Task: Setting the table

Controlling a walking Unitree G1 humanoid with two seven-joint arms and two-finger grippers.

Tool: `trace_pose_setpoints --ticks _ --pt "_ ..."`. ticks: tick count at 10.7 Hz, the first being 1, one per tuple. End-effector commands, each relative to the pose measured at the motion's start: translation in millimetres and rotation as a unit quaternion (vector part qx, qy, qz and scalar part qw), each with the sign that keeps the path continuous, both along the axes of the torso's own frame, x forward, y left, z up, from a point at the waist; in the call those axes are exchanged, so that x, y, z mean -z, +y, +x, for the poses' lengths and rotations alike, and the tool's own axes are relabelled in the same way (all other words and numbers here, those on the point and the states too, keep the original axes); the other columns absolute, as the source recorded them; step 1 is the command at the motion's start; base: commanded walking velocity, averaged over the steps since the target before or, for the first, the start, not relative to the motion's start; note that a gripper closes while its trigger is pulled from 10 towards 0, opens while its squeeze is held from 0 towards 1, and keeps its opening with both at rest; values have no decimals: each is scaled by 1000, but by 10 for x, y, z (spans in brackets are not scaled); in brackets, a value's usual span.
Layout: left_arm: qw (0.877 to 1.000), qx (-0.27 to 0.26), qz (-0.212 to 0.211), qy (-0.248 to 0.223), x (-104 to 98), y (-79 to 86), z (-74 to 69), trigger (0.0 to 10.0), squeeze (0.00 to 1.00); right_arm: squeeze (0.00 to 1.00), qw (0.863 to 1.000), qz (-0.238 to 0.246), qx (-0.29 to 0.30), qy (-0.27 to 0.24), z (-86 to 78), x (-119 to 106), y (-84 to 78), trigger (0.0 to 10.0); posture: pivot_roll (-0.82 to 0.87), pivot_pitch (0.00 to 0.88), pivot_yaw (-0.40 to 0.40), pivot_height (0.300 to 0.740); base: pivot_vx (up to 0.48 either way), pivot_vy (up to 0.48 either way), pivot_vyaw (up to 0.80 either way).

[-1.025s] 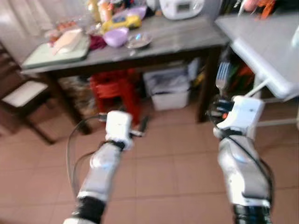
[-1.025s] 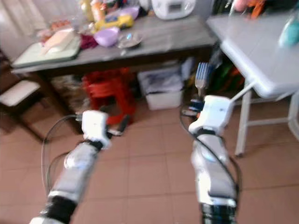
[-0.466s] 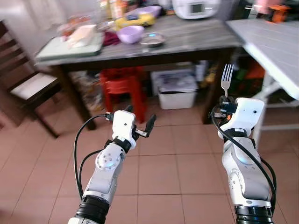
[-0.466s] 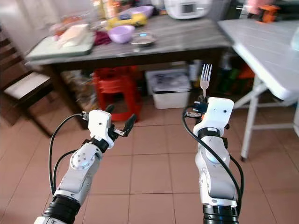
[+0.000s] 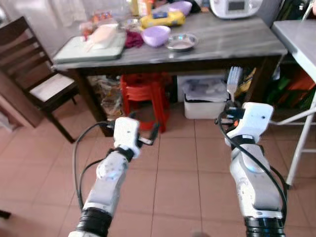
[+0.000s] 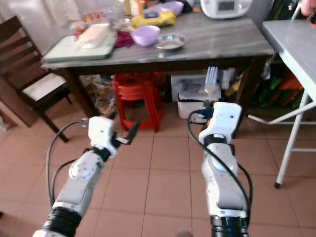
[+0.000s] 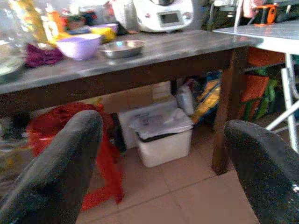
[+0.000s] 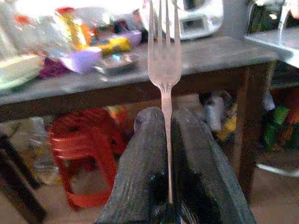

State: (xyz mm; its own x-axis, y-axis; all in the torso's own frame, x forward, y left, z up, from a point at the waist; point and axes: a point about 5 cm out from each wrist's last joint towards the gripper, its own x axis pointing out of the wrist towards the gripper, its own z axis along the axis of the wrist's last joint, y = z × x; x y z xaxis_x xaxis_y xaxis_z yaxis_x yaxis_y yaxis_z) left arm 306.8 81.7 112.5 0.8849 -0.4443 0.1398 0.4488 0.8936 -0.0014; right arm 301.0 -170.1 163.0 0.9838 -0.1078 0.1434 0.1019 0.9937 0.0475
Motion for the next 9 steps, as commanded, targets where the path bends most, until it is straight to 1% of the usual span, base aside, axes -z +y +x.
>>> trace_pose_setpoints --ticks 1,4,7,8,9 --pt "1000 -3 6 -8 -37 63 16 10000 0 0 1000 5 -4 -15 2 -63 37 10000 -162 56 117 740 382 0 0" --pt "1000 -6 5 -9 -29 94 -13 10000 0 0 1000 4 9 -15 -47 -32 -39 10000 -162 57 119 740 382 0 0" --pt "1000 -16 10 -1 34 177 -105 10000 0 0 1000 -5 28 -5 -186 59 -165 10000 -160 58 125 740 381 0 0" --pt "1000 -24 14 -1 45 206 -127 10000 0 0 999 -9 31 -6 -222 67 -179 10000 -159 58 125 740 382 0 0" --pt "999 -44 19 -3 50 285 -141 10000 0 0 999 -10 38 -3 -266 88 -200 10000 -158 61 126 740 382 0 0"
